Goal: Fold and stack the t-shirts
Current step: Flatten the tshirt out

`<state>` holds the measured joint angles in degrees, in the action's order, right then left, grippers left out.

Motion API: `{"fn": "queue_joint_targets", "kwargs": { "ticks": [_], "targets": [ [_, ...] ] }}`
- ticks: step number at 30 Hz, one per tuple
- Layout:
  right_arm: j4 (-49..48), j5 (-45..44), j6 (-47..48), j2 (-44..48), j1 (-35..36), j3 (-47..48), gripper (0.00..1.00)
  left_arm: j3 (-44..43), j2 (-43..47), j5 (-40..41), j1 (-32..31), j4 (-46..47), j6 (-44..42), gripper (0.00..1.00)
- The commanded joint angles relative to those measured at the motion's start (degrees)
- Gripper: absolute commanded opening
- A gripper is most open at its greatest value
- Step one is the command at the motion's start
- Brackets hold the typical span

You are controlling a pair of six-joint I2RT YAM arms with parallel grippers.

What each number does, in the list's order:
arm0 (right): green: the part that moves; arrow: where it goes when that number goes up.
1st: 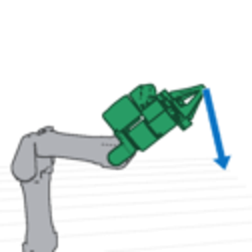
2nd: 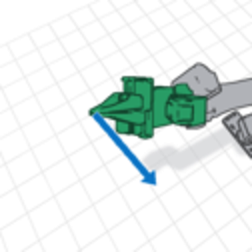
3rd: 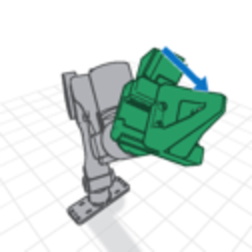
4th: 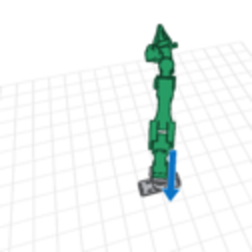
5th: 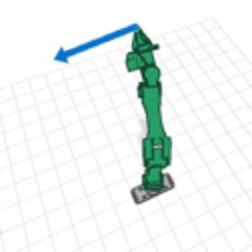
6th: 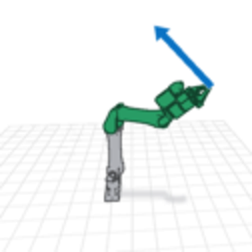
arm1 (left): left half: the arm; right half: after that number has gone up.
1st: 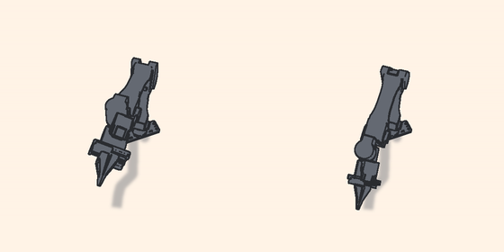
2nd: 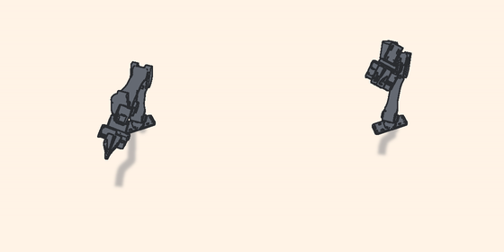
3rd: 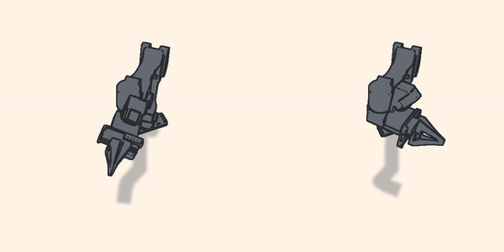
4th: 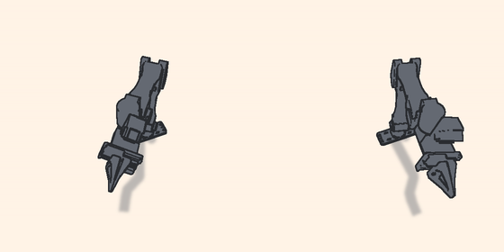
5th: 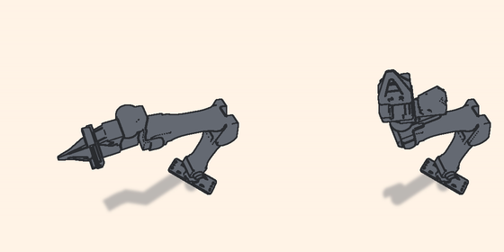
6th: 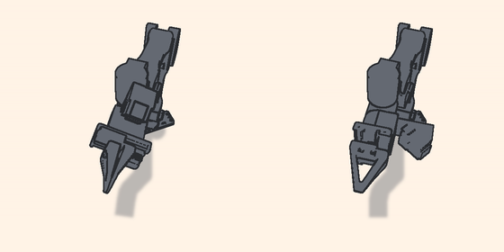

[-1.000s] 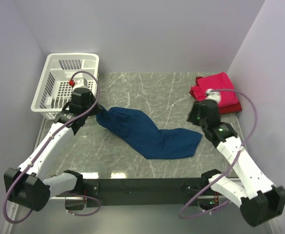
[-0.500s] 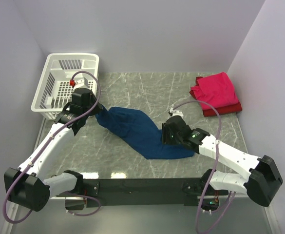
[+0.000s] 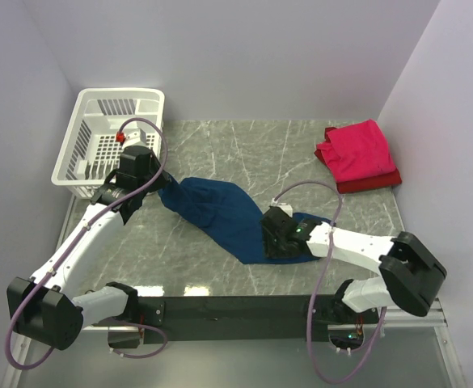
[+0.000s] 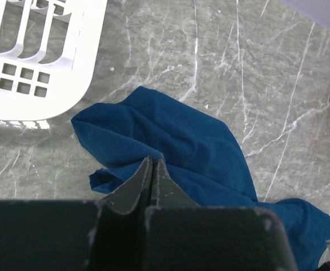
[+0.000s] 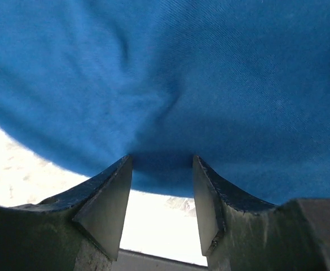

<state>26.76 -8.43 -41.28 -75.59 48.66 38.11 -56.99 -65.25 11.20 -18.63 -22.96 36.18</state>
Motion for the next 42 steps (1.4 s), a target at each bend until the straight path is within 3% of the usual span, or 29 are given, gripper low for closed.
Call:
{"fn": "queue_joint_targets", "kwargs": {
  "ticks": [1,4,5,7,8,9,12,18,21,24,25,26,28,30,36,42],
  "targets": [
    [-1.5,-2.1,-2.0,-3.0,0.6,-0.2,0.54,-1.3,0.0,-0.2,-0.3,2.0,-0.6,0.01],
    [-2.1,-2.7,-2.3,-5.6,0.8,0.2,0.50,-1.1,0.5,0.1,-0.3,2.0,-0.6,0.01],
    [-2.2,-2.9,-2.3,-6.1,0.7,0.3,0.37,-1.0,0.6,0.2,-0.3,2.0,-0.5,0.01],
    [-2.9,-3.5,-2.4,-7.5,0.8,0.1,0.23,-1.0,0.8,0.3,-0.3,2.0,-0.5,0.01],
    [-2.9,-3.9,-2.6,-7.8,0.8,0.1,0.07,-1.0,0.9,0.2,-0.3,2.0,-0.5,0.01],
    [-2.8,-4.4,-2.7,-7.6,0.8,0.2,0.00,-1.1,1.0,0.1,-0.3,2.0,-0.6,0.01],
    [0.1,-6.2,-2.1,-6.1,0.8,1.7,0.00,-1.5,1.5,0.2,-0.3,1.5,-0.7,0.01],
    [14.4,-19.5,2.2,0.9,-0.1,12.9,0.00,-4.0,3.0,0.7,-0.3,0.5,-0.5,0.01],
    [13.2,-20.6,8.2,2.8,-6.9,18.7,0.00,-6.5,2.2,0.6,-0.3,1.4,-0.5,0.01],
    [5.2,-16.2,15.6,2.4,-15.2,23.4,0.00,-10.5,-1.6,0.6,-0.3,2.0,-1.3,0.01],
    [3.9,-14.7,17.1,1.2,-16.7,24.9,0.03,-11.5,-2.8,0.6,-0.3,1.7,-1.5,0.01],
    [3.6,-13.4,18.8,-0.3,-18.8,28.8,0.18,-13.1,-3.9,1.3,-0.3,1.5,-1.5,0.01],
    [5.2,-13.3,19.5,-5.4,-19.2,35.0,0.37,-14.3,-6.5,1.8,-0.3,1.1,-1.9,0.01],
    [7.9,-13.8,18.9,-7.5,-18.5,37.2,0.41,-14.8,-7.6,2.4,-0.3,1.1,-2.1,0.01],
    [1.2,-7.2,16.6,-1.7,-14.5,25.8,0.47,-12.5,-7.2,3.7,-0.3,1.4,-2.3,0.01],
    [-3.2,-3.0,14.6,-4.5,-12.9,18.8,0.46,-12.5,-8.0,3.3,-0.3,1.5,-2.4,0.01]
  ]
}}
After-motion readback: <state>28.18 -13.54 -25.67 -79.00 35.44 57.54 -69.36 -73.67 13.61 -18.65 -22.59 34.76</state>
